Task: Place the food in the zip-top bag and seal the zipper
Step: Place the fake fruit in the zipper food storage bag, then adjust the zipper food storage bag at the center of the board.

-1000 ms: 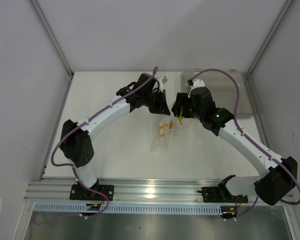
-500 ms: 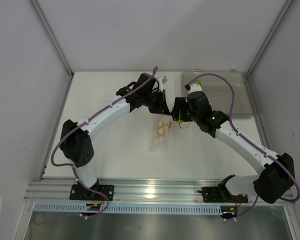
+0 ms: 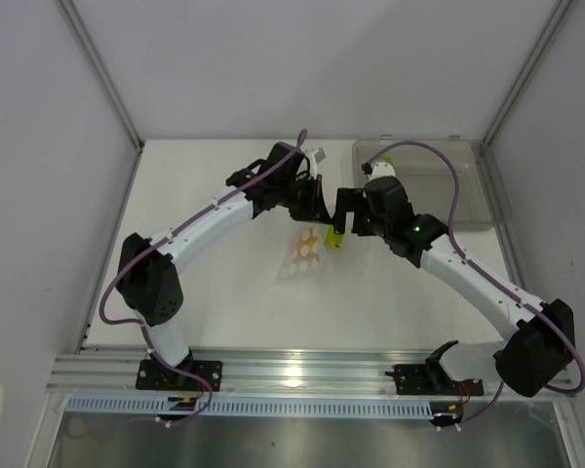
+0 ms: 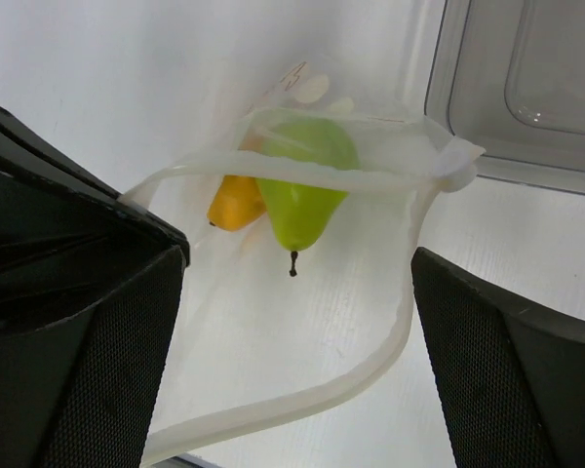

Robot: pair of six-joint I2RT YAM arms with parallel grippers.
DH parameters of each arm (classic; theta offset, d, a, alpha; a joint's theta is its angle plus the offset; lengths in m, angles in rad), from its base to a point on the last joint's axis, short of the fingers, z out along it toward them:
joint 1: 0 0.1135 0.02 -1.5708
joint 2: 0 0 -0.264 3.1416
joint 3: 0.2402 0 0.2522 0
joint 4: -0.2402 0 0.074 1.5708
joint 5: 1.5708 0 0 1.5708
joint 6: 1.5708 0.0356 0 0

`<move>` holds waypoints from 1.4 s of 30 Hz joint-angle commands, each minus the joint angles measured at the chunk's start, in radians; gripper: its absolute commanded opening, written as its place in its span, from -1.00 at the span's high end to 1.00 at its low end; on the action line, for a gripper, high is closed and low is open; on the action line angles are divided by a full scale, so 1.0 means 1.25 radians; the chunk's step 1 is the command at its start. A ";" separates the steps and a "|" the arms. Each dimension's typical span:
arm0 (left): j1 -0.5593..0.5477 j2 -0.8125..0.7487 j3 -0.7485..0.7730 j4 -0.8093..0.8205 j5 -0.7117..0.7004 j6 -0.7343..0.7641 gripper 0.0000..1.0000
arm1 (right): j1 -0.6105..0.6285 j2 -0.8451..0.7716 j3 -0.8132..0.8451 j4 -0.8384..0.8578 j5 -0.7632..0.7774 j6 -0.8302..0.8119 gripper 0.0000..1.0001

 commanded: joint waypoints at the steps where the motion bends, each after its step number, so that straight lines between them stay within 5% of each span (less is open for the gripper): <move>1: 0.000 -0.026 0.011 0.019 0.009 -0.002 0.99 | 0.005 -0.032 0.059 0.005 0.021 0.017 -0.99; 13: 0.000 -0.040 0.039 -0.003 0.020 -0.001 0.99 | -0.011 -0.123 0.138 -0.130 0.054 0.056 -0.96; 21: 0.000 -0.120 0.092 0.004 0.116 -0.043 0.99 | -0.186 -0.152 0.080 -0.141 -0.093 0.096 -0.93; 28: 0.013 -0.155 0.149 -0.079 -0.014 0.000 0.99 | -0.264 -0.150 0.034 -0.114 -0.132 0.091 -0.93; 42: 0.016 -0.139 0.030 -0.036 -0.122 0.040 0.99 | -0.374 0.155 0.219 -0.015 -0.170 0.023 -0.93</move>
